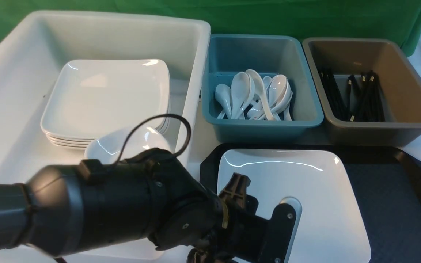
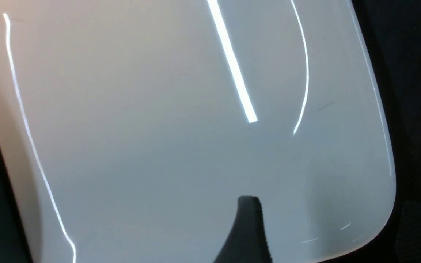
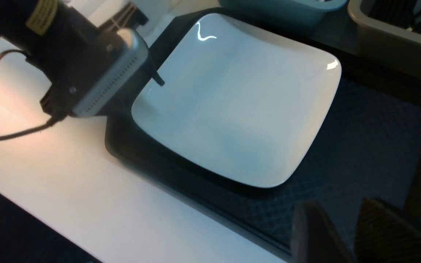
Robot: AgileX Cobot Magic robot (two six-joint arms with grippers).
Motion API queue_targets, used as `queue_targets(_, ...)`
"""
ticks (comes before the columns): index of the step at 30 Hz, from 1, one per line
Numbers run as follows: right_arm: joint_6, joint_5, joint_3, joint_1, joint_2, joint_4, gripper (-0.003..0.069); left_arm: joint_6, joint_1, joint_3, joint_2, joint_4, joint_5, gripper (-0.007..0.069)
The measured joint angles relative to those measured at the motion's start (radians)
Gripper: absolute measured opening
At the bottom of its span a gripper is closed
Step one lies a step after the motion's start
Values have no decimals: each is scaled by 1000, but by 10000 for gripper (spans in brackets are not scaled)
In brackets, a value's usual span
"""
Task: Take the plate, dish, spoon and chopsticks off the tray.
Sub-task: Use the left arm to grab a plate from the dinner plate
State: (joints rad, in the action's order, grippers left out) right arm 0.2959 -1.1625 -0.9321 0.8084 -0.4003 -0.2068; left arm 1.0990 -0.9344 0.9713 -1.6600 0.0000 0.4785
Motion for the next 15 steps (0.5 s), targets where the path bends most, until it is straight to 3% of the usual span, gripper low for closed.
queue_targets(6,0,0,0,0,0,0,217,117,-1,-1,-16,-94,8,484)
queue_targets(15,0,2,0,0,0,0,217,133,3,-70,-19,-58,-57,476)
